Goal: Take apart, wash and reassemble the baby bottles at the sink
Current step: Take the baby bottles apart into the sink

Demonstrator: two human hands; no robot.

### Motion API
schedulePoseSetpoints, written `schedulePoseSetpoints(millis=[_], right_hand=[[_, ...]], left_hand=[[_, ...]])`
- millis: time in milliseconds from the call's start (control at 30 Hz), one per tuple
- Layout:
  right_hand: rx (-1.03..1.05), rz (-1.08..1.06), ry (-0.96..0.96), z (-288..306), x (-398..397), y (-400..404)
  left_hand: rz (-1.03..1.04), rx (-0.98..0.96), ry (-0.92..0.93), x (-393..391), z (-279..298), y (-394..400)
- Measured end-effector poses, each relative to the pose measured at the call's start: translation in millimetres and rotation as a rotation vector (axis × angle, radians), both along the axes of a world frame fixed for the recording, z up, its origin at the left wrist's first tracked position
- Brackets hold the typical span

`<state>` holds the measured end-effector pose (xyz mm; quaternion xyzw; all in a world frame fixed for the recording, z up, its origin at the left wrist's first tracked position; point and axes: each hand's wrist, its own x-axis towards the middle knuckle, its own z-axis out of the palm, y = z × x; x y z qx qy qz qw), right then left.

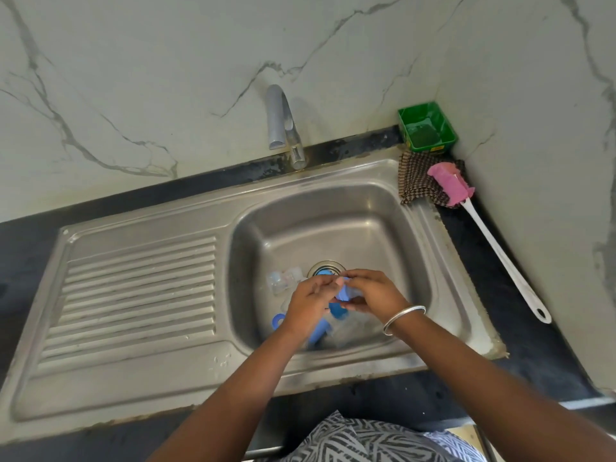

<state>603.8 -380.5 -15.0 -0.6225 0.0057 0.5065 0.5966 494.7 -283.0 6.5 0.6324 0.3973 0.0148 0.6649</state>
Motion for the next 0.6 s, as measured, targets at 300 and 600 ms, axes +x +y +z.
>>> schedulePoseSetpoints(millis=[300, 600], right_hand=[[0.155, 0.083, 0.115, 19, -32, 26], [0.203, 0.113, -0.035, 32, -70, 45]], left_hand=[[0.092, -0.077, -0.006, -46, 5, 38], [0.105, -0.211, -0.127, -86, 18, 60]])
